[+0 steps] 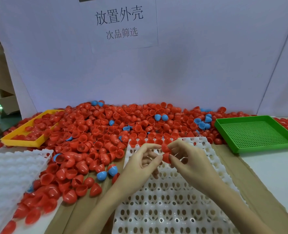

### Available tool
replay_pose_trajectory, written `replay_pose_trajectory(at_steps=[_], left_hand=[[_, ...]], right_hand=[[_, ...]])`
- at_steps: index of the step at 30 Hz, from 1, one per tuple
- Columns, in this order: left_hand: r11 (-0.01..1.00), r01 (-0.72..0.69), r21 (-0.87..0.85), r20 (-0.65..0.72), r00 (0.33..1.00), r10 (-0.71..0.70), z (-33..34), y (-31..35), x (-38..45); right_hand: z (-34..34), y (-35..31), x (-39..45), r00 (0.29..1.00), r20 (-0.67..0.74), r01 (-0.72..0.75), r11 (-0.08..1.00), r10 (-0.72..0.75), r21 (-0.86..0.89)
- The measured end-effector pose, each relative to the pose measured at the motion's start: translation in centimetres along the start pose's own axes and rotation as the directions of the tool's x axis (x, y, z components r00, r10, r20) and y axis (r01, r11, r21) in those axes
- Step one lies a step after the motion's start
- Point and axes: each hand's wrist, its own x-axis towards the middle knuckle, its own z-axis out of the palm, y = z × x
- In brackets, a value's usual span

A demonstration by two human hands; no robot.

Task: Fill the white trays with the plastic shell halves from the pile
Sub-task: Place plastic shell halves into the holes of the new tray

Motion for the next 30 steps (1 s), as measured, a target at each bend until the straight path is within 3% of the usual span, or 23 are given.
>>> replay_pose_trajectory(at_steps=[4,9,13,24,28,30], left_hand=[[0.97,-0.083,0.227,0.022,0.997,0.08,0.1,-0.5,-0.2],[0.936,-0.092,0.341,0.078,0.995,0.07,0.1,-0.5,-0.1],[0.926,-0.107,0.363,0.106,0.992,0.073,-0.1,-0.5,0.0],[0.964,-0.06,0.258,0.063,0.997,0.046,-1.2,0.1,0.4],[0.952,-0.092,0.293,-0.076,0.99,0.119,-2.4,0.1,0.9],[0.899,-0.101,0.426,-0.193,0.961,0.199,-3.4,-0.3,1.3]], right_hand=[[-1.7,1.5,1.5,0.995,-0.087,-0.056,0.985,0.043,-0.162],[-3.7,4.7,5.3,0.982,-0.128,-0.177,0.899,0.137,-0.401],[-4.0,6.0,7.2,0.984,-0.019,-0.156,0.817,0.174,-0.555],[-4.2,6.9,5.4,0.949,0.156,-0.157,0.841,0.274,-0.518],[-4.9,6.6,5.0,0.936,0.212,-0.154,0.865,0.283,-0.477],[-5.4,6.2,4.5,0.939,0.217,-0.155,0.89,0.268,-0.429]])
